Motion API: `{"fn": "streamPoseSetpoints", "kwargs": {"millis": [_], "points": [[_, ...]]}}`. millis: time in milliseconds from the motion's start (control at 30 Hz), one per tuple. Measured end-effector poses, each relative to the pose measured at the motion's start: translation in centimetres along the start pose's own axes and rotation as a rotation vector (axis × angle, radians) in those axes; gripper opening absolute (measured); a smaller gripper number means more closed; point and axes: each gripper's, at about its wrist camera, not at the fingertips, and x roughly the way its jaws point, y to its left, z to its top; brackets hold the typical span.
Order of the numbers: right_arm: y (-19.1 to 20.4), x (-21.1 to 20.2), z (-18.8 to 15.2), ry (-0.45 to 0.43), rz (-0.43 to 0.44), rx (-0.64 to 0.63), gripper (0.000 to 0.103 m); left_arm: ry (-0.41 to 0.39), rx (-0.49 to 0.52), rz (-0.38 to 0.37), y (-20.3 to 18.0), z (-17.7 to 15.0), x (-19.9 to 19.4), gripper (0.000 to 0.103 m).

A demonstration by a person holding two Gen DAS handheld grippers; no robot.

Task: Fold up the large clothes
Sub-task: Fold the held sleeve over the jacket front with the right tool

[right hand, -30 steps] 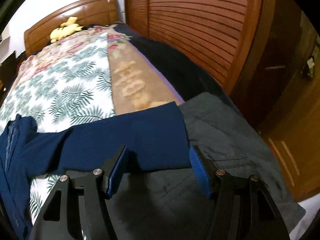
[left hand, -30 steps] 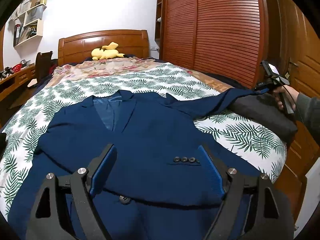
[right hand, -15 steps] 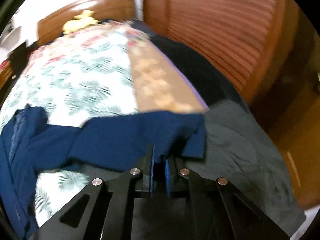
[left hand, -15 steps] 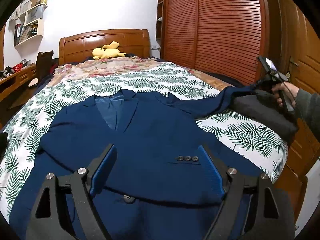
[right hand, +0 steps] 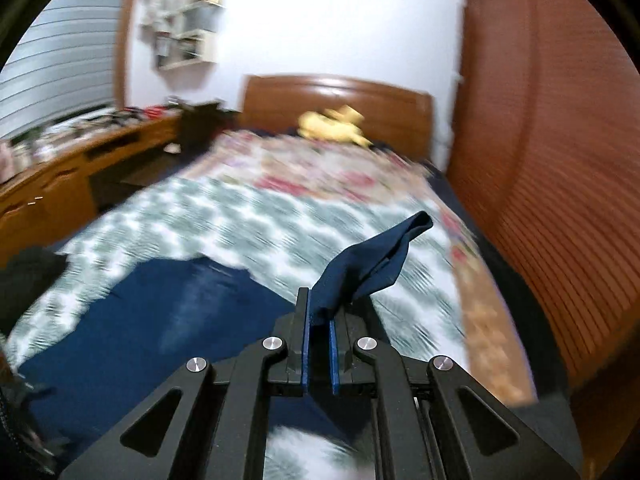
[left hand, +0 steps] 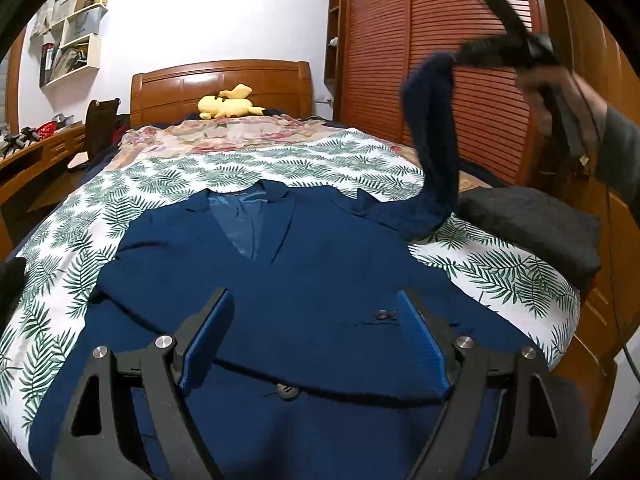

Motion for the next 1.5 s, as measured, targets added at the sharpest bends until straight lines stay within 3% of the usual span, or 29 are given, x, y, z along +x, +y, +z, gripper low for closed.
{"fn": "streamPoseSetpoints", "kwargs": {"millis": [167,367,400,500,600,800,1267,1500], "points": [[7.3,-2.8,2.6,-0.09,0.161,-0.087,0.007,0.0,-0.003,0.019,1.0,-0.3,-0.6,0.083],[12.0,-2.6,0.8,-0.037,0.266,-0.167,0.007,-0.01,-0.019,0.031,2.4,-0.5,-1.6,0.083],[11.8,-1.8,0.5,-0.017,0.278,-0.166,0.013,-0.011,-0.021,0.032,2.6,-0.5,-1.7,0.083],[12.1,0.3,0.2,0.02,0.257,-0.164,0.042,-0.012,-0.029,0.036,3.0,-0.6,-1.8,0.083],[12.2,0.9,-0.8,0.046,0.261,-0.149,0.05,-0.01,-0.03,0.039,3.2,-0.7,-2.0,0.083],[13.1,4.2,-2.6,0.127,0.215,-0.128,0.051,-0.001,-0.032,0.044,3.3,-0.6,-1.7,0.083],[12.0,12.4,-13.1,0.32,0.177,0.021,0.051,0.036,-0.026,0.063,2.9,-0.7,-0.1,0.083],[14.1,15.0,-14.6,0.36,0.176,-0.024,0.051,0.05,-0.033,0.069,2.8,-0.7,0.7,0.083]]}}
